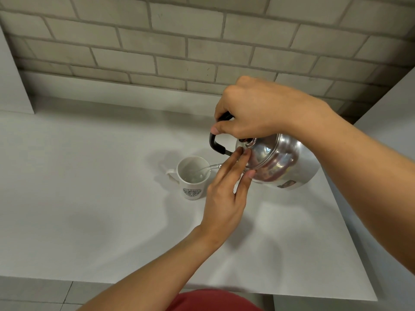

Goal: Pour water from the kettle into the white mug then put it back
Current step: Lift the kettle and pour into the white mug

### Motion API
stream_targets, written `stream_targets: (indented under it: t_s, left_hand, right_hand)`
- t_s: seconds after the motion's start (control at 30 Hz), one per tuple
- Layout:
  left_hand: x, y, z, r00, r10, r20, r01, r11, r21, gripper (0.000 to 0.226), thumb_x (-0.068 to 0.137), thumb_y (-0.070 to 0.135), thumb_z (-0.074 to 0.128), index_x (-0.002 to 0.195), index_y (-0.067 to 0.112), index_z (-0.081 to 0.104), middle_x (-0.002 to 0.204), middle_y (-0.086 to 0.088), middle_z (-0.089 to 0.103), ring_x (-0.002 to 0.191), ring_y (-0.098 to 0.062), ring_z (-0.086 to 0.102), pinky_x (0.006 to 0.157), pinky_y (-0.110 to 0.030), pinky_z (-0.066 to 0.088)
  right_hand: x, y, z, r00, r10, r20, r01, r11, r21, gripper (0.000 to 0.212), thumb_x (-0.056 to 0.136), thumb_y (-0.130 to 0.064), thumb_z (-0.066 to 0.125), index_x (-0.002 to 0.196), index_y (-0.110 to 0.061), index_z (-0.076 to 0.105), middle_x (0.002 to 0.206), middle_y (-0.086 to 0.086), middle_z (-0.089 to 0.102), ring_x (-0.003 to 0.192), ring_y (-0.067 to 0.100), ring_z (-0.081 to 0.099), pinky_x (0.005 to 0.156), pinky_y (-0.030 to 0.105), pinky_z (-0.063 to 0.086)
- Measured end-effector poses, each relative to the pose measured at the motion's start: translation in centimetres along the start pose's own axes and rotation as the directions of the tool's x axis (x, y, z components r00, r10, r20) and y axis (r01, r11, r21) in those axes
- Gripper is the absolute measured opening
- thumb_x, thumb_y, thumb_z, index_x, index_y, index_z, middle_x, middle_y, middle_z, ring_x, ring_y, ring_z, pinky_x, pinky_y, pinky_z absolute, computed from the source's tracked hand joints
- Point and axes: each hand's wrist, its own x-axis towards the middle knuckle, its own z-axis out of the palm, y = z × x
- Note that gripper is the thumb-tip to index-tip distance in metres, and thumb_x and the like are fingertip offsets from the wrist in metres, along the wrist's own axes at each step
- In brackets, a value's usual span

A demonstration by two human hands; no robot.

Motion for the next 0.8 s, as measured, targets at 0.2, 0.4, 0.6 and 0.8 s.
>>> stream_targets:
  t_s: [0.2, 0.4, 0.6, 0.8]
  left_hand:
    - [-0.1, -0.1, 0.0, 1.0, -0.007, -0.006, 0.007, 1.0, -0.01, 0.048, 0.107, 0.024, 0.059, 0.151, 0.039, 0.046, 0.158, 0.002, 0.052, 0.15, -0.005, 0.042, 0.105, -0.051, 0.055]
    - [-0.2, -0.4, -0.2, 1.0, -0.013, 0.001, 0.013, 1.0, -0.01, 0.047, 0.107, 0.028, 0.058, 0.151, 0.038, 0.047, 0.159, 0.006, 0.051, 0.15, -0.006, 0.041, 0.106, -0.051, 0.055]
    - [-0.5, -0.9, -0.9, 1.0, -0.007, 0.029, 0.005, 0.999, 0.049, 0.044, 0.106, 0.025, 0.06, 0.15, 0.03, 0.054, 0.158, 0.004, 0.053, 0.149, -0.005, 0.043, 0.115, -0.041, 0.048]
    - [0.0, -0.3, -2.0, 0.995, 0.036, 0.098, -0.051, 0.986, 0.158, 0.042, 0.104, 0.019, 0.065, 0.145, 0.021, 0.062, 0.155, 0.0, 0.056, 0.143, 0.007, 0.045, 0.115, -0.015, 0.036]
  right_hand:
    - [0.2, -0.1, 0.2, 1.0, -0.005, -0.013, 0.005, 1.0, -0.023, 0.043, 0.097, -0.048, 0.067, 0.089, -0.008, 0.079, 0.066, 0.01, 0.069, 0.072, 0.034, 0.068, 0.062, 0.041, 0.058]
    - [0.3, 0.0, 0.6, 1.0, -0.002, -0.029, 0.002, 1.0, -0.016, 0.042, 0.097, -0.049, 0.066, 0.085, -0.011, 0.078, 0.061, 0.004, 0.066, 0.07, 0.03, 0.066, 0.062, 0.044, 0.059]
    - [-0.3, 0.7, 1.6, 0.996, 0.01, -0.086, -0.008, 1.0, 0.018, 0.039, 0.098, -0.051, 0.063, 0.094, -0.017, 0.082, 0.073, 0.005, 0.074, 0.078, 0.027, 0.068, 0.065, 0.042, 0.057]
    - [-1.9, 2.4, 2.9, 0.984, 0.041, -0.173, -0.018, 0.991, 0.132, 0.037, 0.099, -0.053, 0.062, 0.106, -0.024, 0.084, 0.079, -0.004, 0.077, 0.072, 0.009, 0.06, 0.069, 0.037, 0.053]
